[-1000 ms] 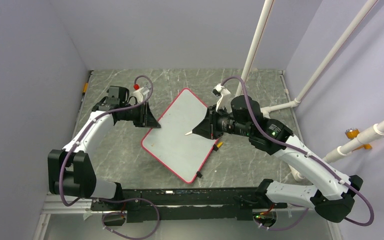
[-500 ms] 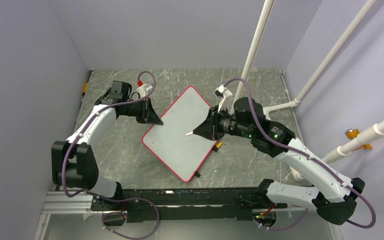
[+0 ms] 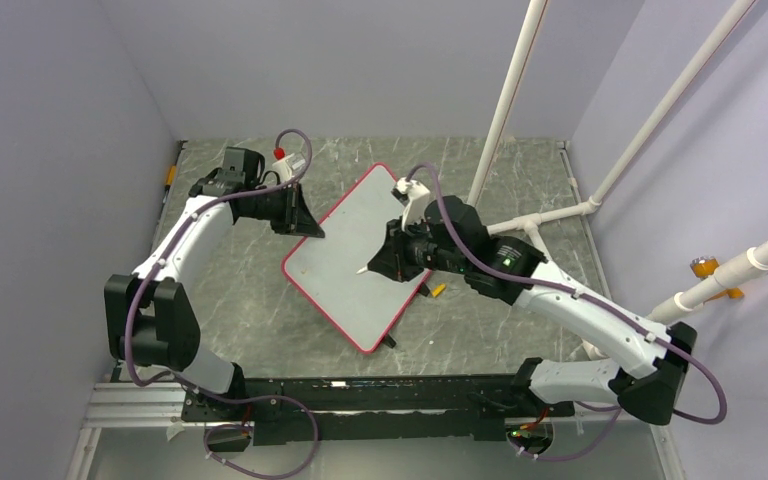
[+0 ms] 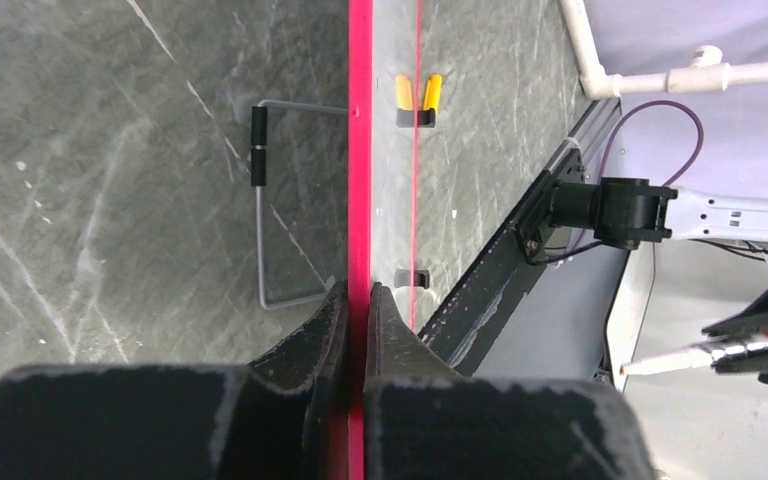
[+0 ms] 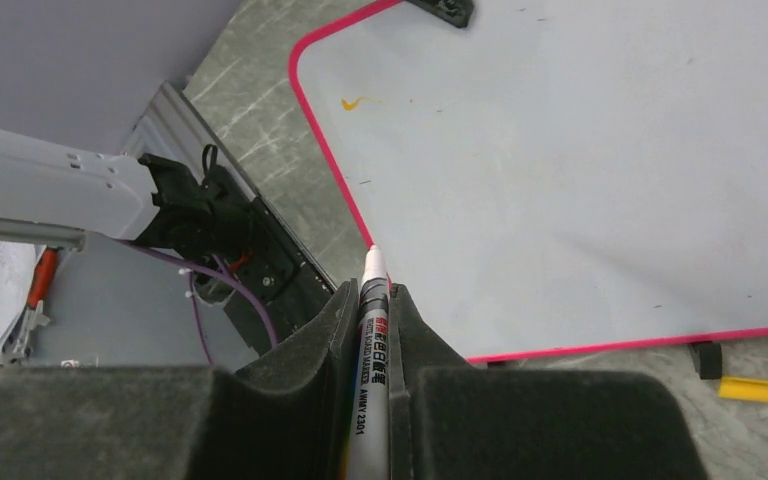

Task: Write a sentence on the whiteboard
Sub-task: Pick up the whiteboard from the whiteboard stand, then hold the whiteboard on the whiteboard stand, then write a sentence on the whiteboard.

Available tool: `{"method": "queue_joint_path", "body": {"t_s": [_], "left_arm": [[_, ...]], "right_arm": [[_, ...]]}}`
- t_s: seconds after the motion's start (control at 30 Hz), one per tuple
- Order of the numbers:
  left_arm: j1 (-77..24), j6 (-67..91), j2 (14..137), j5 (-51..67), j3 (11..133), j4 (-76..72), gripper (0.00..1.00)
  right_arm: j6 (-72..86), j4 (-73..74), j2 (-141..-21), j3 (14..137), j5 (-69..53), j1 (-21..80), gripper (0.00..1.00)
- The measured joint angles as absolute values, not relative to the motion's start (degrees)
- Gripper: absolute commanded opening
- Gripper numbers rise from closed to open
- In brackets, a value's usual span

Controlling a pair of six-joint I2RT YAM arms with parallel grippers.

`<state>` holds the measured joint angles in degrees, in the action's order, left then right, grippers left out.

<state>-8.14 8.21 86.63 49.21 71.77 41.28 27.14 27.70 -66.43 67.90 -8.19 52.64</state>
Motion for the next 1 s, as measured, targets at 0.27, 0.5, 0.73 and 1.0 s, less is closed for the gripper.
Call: {"method": "queue_joint_path", "body": {"t_s": [0.27, 0.5, 0.73, 1.0], "left_arm": [[-8.19, 7.14, 89.1, 46.41, 74.94, 42.41, 0.0], [-8.05, 7.2, 88.33, 46.61, 72.55, 39.9, 0.0], [-7.94, 7.33, 84.53, 46.35, 68.95, 38.17, 0.0], [-7.97, 7.42, 82.83, 46.04, 67.48, 37.21, 0.0]], "right_arm": [[25.91, 26.79, -70.22, 70.72, -5.76, 54.54, 0.0], [24.53, 24.34, -72.07, 70.98, -3.18, 58.24, 0.0], [23.27, 21.54, -78.3, 73.06, -0.23, 62.28, 0.0], [22.59, 19.22, -83.79, 76.38, 1.26, 63.4, 0.0]]}}
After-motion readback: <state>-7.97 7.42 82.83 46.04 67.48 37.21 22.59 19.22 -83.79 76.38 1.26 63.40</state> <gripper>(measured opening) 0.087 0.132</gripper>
